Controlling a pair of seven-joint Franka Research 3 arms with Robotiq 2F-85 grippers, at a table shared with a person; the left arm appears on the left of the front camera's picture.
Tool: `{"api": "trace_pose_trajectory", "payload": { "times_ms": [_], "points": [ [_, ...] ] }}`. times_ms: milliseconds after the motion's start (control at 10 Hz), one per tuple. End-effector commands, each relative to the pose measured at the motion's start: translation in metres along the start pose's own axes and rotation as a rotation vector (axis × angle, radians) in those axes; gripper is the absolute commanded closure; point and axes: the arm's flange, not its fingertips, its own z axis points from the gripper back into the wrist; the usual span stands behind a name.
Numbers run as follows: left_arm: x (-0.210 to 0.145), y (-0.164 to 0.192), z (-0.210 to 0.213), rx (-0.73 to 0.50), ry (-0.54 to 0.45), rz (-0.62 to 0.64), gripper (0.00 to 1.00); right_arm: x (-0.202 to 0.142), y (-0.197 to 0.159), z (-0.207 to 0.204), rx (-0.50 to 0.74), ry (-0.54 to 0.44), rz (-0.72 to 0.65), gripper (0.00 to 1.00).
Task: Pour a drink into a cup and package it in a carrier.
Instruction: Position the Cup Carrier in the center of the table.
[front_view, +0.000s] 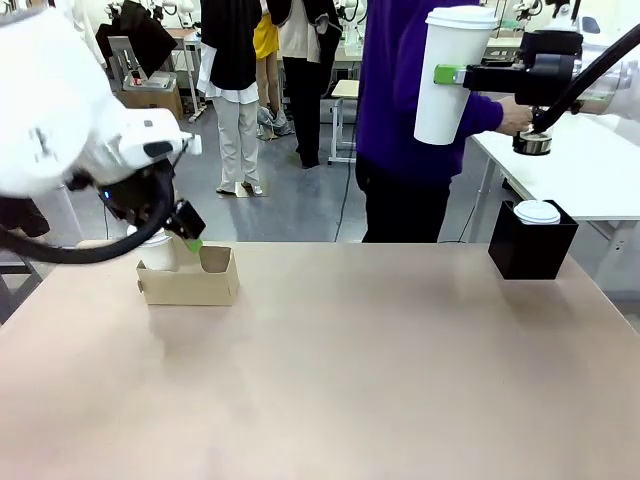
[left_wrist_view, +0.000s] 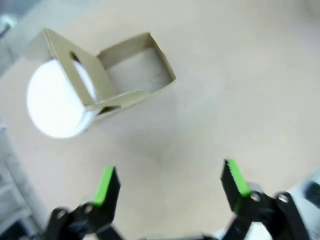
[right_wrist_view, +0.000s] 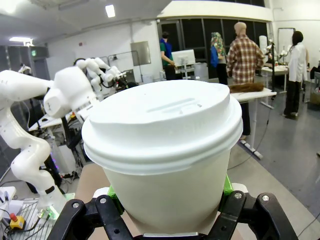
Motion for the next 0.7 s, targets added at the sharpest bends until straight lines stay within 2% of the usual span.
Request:
{"api": "trace_pose_trajectory", "payload": {
  "times_ms": [0, 200, 600],
  "points": [
    [0.033, 0.003, 0.016, 0.019, 0.072, 0.108, 0.0, 0.003, 0.002, 0.0, -0.001, -0.002, 0.006, 0.2],
    [0.066, 0.012, 0.02, 0.049, 0.116, 0.189, 0.0, 0.003, 0.002, 0.0, -0.001, -0.002, 0.006, 0.2],
    [0.111, 0.033, -0.005, 0.095, 0.169, 0.33, 0.0, 0.003, 0.002, 0.0, -0.001, -0.002, 0.006, 0.2]
  ]
}}
